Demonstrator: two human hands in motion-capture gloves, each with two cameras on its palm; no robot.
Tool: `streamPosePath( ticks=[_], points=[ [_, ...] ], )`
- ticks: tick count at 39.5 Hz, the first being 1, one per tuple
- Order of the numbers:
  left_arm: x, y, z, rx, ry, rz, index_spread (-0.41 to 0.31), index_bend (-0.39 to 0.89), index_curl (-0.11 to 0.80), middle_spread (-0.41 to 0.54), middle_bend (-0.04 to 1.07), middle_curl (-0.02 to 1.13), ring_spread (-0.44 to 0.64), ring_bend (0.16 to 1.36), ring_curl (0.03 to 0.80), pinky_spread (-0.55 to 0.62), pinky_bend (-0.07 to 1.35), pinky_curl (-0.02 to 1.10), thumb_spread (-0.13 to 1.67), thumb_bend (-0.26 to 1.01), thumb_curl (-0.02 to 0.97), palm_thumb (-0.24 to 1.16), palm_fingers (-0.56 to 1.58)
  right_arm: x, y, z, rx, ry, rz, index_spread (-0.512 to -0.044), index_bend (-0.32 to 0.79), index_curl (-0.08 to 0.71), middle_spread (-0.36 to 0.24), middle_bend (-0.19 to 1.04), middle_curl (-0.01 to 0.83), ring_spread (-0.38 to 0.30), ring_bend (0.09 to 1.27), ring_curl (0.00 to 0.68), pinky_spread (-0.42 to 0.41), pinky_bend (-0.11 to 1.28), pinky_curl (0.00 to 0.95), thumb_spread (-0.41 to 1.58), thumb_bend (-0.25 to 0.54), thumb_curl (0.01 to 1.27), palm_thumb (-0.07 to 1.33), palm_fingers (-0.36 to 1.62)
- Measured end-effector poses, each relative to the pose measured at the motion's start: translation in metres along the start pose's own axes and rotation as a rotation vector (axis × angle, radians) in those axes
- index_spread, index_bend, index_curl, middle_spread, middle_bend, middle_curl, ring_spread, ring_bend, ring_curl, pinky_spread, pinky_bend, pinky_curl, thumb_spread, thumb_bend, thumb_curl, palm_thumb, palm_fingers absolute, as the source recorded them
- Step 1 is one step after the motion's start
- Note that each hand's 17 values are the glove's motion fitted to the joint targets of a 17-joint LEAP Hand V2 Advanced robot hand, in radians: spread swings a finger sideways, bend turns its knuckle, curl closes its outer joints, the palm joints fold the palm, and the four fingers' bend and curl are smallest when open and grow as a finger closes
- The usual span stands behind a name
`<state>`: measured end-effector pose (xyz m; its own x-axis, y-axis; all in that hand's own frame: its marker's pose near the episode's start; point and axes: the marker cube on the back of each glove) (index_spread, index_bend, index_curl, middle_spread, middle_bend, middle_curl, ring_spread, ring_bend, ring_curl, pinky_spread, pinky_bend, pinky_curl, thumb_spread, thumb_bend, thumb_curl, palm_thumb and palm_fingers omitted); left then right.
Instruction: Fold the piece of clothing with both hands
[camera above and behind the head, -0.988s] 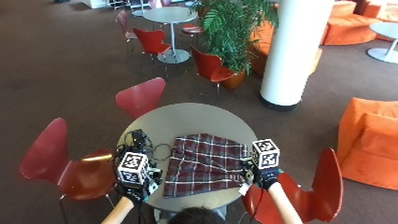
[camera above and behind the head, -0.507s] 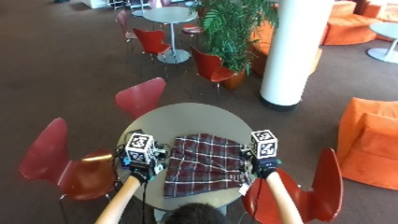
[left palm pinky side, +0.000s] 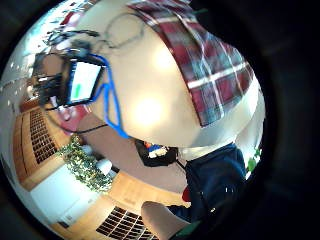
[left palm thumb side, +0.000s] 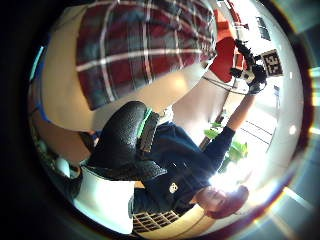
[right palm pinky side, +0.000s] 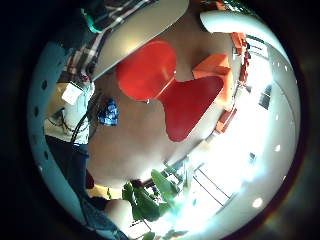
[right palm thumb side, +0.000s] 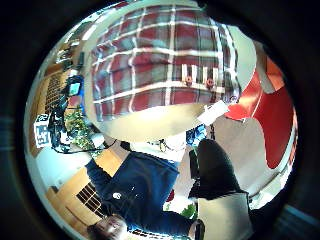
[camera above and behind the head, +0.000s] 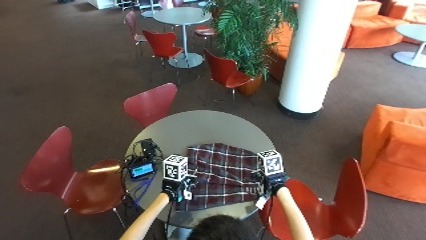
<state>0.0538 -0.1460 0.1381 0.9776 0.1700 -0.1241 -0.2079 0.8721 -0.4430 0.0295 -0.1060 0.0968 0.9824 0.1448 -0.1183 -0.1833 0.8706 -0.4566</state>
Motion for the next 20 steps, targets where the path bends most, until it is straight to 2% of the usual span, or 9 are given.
streamPosePath(
  ticks=[4, 5, 6, 11, 15, 17, 20],
  points=[
    [0.005, -0.007, 0.037, -0.064, -0.016, 0.002, -0.119, 0.17, 0.350, 0.096, 0.13, 0.22, 0.26, 0.46, 0.229, 0.24, 0.38, 0.32, 1.04, -0.02, 0.273, 0.31, 0.32, -0.019, 0.033, 0.000, 0.131, 0.029, -0.067, -0.397, 0.13, 0.193, -0.135, 0.19, 0.300, -0.075, 0.49, 0.295, 0.116, 0.57, 0.334, 1.04, 0.131, 0.32, 0.67, 0.34],
    [0.007, -0.005, 0.043, -0.083, -0.024, -0.006, -0.116, 0.15, 0.343, 0.097, 0.13, 0.22, 0.24, 0.48, 0.234, 0.22, 0.41, 0.33, 1.03, -0.02, 0.276, 0.31, 0.34, -0.021, 0.036, 0.003, 0.129, 0.033, -0.066, -0.397, 0.12, 0.194, -0.135, 0.19, 0.302, -0.076, 0.49, 0.297, 0.115, 0.57, 0.334, 1.03, 0.127, 0.33, 0.68, 0.34],
    [0.011, 0.001, 0.046, -0.103, -0.033, -0.018, -0.114, 0.08, 0.324, 0.091, 0.10, 0.21, 0.18, 0.52, 0.251, 0.14, 0.53, 0.36, 1.03, -0.03, 0.279, 0.31, 0.43, -0.022, 0.037, 0.008, 0.112, 0.036, -0.054, -0.397, 0.12, 0.195, -0.136, 0.19, 0.304, -0.077, 0.48, 0.298, 0.115, 0.57, 0.337, 1.03, 0.122, 0.34, 0.69, 0.34],
    [0.025, 0.026, 0.051, -0.125, -0.091, -0.073, -0.106, 0.06, 0.285, 0.079, 0.12, 0.21, 0.08, 0.59, 0.289, 0.00, 0.68, 0.41, 1.00, -0.02, 0.294, 0.32, 0.46, -0.028, 0.028, 0.027, 0.038, 0.022, -0.087, -0.396, 0.14, 0.209, -0.151, 0.17, 0.307, -0.094, 0.48, 0.301, 0.084, 0.60, 0.343, 1.00, 0.137, 0.38, 0.79, 0.38],
    [0.023, 0.023, 0.050, -0.042, -0.096, -0.083, -0.120, 0.11, 0.278, 0.014, 0.22, 0.26, -0.02, 0.58, 0.303, -0.09, 0.69, 0.42, 0.99, -0.02, 0.305, 0.34, 0.57, -0.028, 0.020, 0.032, 0.082, 0.010, -0.052, -0.402, 0.14, 0.219, -0.163, 0.16, 0.304, -0.100, 0.47, 0.305, 0.059, 0.63, 0.350, 0.99, 0.138, 0.42, 0.85, 0.41],
    [0.021, 0.022, 0.052, -0.036, -0.083, -0.077, -0.132, 0.14, 0.286, -0.020, 0.27, 0.28, -0.05, 0.55, 0.300, -0.13, 0.66, 0.41, 1.00, 0.00, 0.316, 0.39, 0.66, -0.026, 0.021, 0.033, 0.094, -0.001, -0.019, -0.401, 0.16, 0.228, -0.176, 0.14, 0.298, -0.106, 0.48, 0.313, 0.020, 0.67, 0.362, 0.98, 0.136, 0.43, 0.87, 0.46],
    [0.010, 0.000, 0.066, 0.010, -0.084, -0.075, -0.149, 0.16, 0.299, -0.057, 0.28, 0.30, -0.09, 0.51, 0.305, -0.18, 0.65, 0.42, 1.03, 0.04, 0.339, 0.48, 0.74, -0.024, 0.022, 0.034, 0.113, -0.010, 0.030, -0.399, 0.16, 0.235, -0.190, 0.15, 0.298, -0.126, 0.50, 0.316, -0.026, 0.67, 0.355, 0.97, 0.129, 0.45, 0.90, 0.55]
  ],
)
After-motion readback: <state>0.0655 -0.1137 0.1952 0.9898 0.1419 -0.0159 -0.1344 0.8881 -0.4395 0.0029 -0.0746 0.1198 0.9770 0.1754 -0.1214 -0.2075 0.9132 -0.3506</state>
